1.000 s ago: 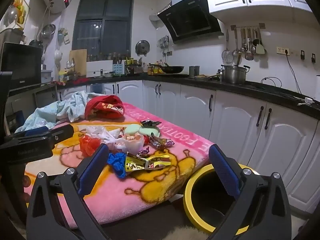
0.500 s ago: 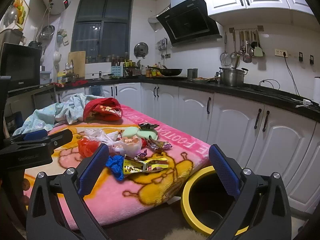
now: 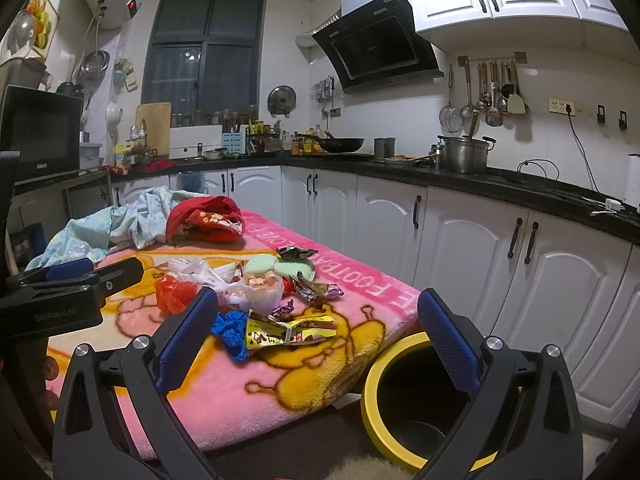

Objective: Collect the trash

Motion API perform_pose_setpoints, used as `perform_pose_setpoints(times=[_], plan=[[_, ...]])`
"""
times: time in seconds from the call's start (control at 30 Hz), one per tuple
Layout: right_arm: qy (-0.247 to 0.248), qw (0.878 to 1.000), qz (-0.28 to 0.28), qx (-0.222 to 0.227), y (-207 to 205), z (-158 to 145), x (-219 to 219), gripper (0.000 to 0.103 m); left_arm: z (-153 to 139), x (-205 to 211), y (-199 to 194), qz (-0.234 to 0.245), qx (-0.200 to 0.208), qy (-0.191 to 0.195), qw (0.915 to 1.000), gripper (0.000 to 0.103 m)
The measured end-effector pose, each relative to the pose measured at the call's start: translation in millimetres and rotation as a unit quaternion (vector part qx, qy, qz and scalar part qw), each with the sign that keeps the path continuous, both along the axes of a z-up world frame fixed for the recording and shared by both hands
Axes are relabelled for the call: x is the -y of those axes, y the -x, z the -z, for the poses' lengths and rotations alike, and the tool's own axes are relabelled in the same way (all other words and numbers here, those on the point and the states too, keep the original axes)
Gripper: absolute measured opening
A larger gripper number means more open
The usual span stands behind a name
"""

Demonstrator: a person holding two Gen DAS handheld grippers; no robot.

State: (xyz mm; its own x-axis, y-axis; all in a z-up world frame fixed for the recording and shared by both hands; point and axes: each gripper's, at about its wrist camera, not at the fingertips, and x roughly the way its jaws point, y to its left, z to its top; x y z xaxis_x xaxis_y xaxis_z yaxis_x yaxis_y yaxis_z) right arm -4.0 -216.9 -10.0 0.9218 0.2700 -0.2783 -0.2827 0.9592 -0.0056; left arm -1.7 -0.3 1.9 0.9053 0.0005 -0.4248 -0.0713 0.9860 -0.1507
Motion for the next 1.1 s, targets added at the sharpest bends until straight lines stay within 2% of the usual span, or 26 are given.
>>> perform_pose_setpoints(times=[0.6,0.83,1.1], plan=[[0.005,1.0,-0.006,-0.003,-1,3,-1,0.097,0,0,2,-0.001,0.0,0.003,1.0,0.093],[0.013,0.999,-0.032,-0.021,-7,6,-11,0.097,3,-11,3,-0.008,-0.002,0.022,0.9997,0.093],[0.03,0.996,-0.079,-0.034,-23,3,-30,0.097,8,-45,-2,-0.033,-0.006,0.047,0.9983,0.093]])
